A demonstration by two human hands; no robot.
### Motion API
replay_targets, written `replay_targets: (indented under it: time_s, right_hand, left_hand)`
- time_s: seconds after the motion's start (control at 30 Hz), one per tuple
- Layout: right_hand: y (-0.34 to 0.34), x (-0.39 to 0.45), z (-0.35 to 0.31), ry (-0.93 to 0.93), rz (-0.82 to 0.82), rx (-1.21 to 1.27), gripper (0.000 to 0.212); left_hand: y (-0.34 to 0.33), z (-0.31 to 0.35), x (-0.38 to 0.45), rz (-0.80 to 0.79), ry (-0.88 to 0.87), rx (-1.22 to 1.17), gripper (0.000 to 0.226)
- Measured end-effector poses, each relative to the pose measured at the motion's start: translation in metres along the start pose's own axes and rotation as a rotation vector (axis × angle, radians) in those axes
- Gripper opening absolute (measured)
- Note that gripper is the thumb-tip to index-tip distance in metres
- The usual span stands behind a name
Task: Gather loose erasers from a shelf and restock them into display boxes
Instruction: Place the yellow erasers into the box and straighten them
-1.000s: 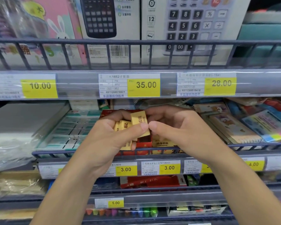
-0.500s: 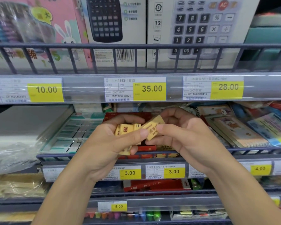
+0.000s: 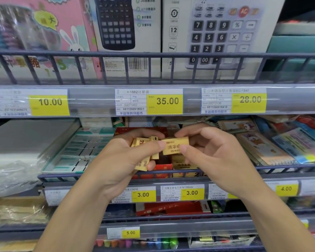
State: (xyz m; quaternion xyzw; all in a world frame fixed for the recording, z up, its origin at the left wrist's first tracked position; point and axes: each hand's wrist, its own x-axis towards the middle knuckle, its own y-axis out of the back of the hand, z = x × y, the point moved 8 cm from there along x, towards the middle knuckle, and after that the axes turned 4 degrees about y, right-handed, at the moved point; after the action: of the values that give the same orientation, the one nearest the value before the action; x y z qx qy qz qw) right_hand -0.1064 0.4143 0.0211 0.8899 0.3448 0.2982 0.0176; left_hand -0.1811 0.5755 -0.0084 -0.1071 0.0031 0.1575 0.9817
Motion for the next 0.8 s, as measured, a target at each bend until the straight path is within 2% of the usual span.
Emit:
replay_targets:
  time_s: [0.13, 0.33, 0.53, 0.67, 0.8]
  right_hand:
    - [0.03, 0.003, 0.008, -0.144, 0.036, -0.233, 0.019]
    - [0.038, 0.005, 0.019, -0.28, -0.149, -0.36, 0.019]
    - [0.032, 0.008, 0.033, -0.264, -0.273, -0.516, 0.016]
    - [0.027, 0.012, 0.036, -0.22, -0.275, -0.595, 0.01]
    - [0.022, 0.017, 0.04, -0.203, -0.317, -0.603, 0.006]
  left_hand:
    - [0.009, 0.006, 0.004, 0.056, -0.032, -0.008, 0.02]
    - [0.011, 0.006, 0.008, 0.066, -0.039, 0.06, 0.016]
    - [0.008, 0.006, 0.008, 0.051, -0.026, 0.047, 0.019]
    - [0.007, 0.007, 0.007, 0.062, -0.013, 0.005, 0.027]
    - [0.009, 0.005, 0.008, 0.085, -0.009, 0.023, 0.019]
